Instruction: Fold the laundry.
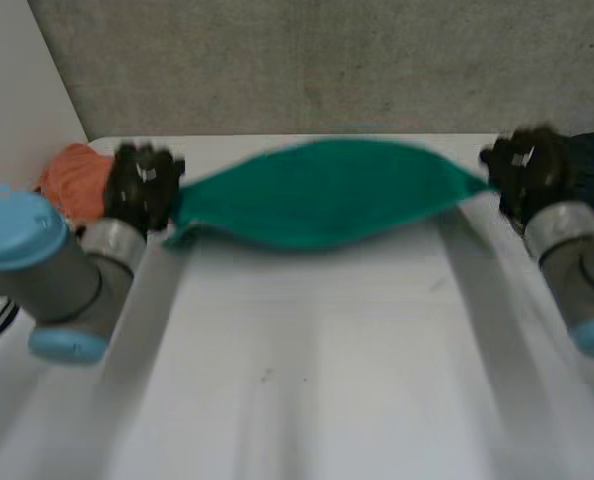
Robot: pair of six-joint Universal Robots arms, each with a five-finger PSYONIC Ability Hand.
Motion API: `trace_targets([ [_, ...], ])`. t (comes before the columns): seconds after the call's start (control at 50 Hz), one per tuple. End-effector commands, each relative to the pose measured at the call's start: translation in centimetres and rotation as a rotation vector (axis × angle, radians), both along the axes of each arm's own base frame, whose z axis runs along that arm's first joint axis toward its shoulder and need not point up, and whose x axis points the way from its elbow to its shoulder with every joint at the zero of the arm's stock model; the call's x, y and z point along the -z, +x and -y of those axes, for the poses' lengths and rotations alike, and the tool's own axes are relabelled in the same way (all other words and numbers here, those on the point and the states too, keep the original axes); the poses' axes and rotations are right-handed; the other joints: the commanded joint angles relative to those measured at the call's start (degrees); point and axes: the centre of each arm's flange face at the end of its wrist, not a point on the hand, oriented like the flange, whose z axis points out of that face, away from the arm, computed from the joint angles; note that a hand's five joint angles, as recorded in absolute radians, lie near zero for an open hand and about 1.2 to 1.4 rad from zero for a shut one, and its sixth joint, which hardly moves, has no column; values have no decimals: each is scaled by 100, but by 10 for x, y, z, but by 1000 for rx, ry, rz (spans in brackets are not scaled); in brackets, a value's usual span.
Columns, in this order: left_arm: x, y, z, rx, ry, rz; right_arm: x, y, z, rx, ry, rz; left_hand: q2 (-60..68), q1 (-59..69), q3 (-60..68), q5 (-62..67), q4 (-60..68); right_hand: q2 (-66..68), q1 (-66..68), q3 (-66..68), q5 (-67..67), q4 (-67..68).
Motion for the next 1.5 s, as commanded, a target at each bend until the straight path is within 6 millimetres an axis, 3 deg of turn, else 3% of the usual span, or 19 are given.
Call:
trace_targets([
  [0.02,45,14,-34,-3,112,196,37,-2,-28,-41,152,-36,-947,-1065,-944,-965,-944,1273,1496,1176,1172,1127],
  [0.06,47,15,-39,-2,123,224,40,-2,-30,-45,162,-40,-1218,-1336,-1216,-1237,-1216,1273,1496,1176,1172,1127],
  [0.22,22,23,-55,-9,192,215,41,-7,-28,-28,170,-35,-2748,-2866,-2746,-2767,-2746,1273,1496,1176,1172,1127],
  [0.34,22,23,-58,-10,282,127,41,-7,-28,-26,170,-38,-2767,-2884,-2764,-2785,-2764,1273,1496,1176,1172,1127],
  [0.5,32,20,-54,-4,343,76,45,-8,-31,-31,183,-42,-2867,-2985,-2865,-2886,-2865,1273,1496,1176,1172,1127],
  [0.68,40,21,-68,10,391,90,47,-13,-30,-16,192,-43,-2968,-3086,-2966,-2987,-2966,1273,1496,1176,1172,1127],
  [0.8,44,20,-63,4,382,87,49,-12,-31,-20,197,-44,-2968,-3086,-2966,-2987,-2966,1273,1496,1176,1172,1127],
  [0.96,64,22,-53,-14,391,104,51,-13,-33,-20,206,-46,-2868,-2986,-2865,-2886,-2865,1273,1496,1176,1172,1127],
  [1.04,56,21,-47,-16,334,83,51,-13,-32,-17,202,-46,-1291,-1409,-1288,-1310,-1288,1273,1496,1176,1172,1127],
  [1.08,52,23,-43,-24,306,69,50,-13,-32,-16,202,-46,341,223,343,322,343,1273,1496,1176,1172,1127],
  [1.18,20,33,-40,-50,226,44,47,-14,-29,-12,182,-72,1369,1252,1372,1351,1372,1273,1496,1176,1172,1127],
  [1.24,-4,38,-48,-58,195,23,30,-16,-31,-6,137,-125,1638,1521,1641,1620,1641,1273,1496,1176,1172,1127],
  [1.26,-11,39,-52,-58,186,20,11,-17,-34,-3,101,-169,1638,1521,1641,1620,1641,1273,1496,1176,1172,1127],
  [1.32,-43,44,-65,-62,153,12,-20,-22,-39,10,56,-235,1638,1521,1641,1620,1641,1273,1496,1176,1172,1127],
  [1.34,-51,46,-68,-66,146,9,-41,-27,-42,26,28,-263,1638,1521,1641,1620,1641,1273,1496,1176,1172,1127],
  [1.4,-82,55,-79,-80,114,2,-77,-31,-49,42,-24,-266,1638,1521,1641,1620,1641,1273,1496,1176,1172,1127],
  [1.42,-90,56,-80,-83,103,-2,-102,-31,-55,47,-61,-259,1638,1521,1641,1620,1641,1273,1496,1176,1172,1127],
  [1.5,-123,58,-90,-61,84,-5,-148,-34,-70,63,-92,-249,1638,1521,1641,1620,1641,1273,1496,1176,1172,1127],
])
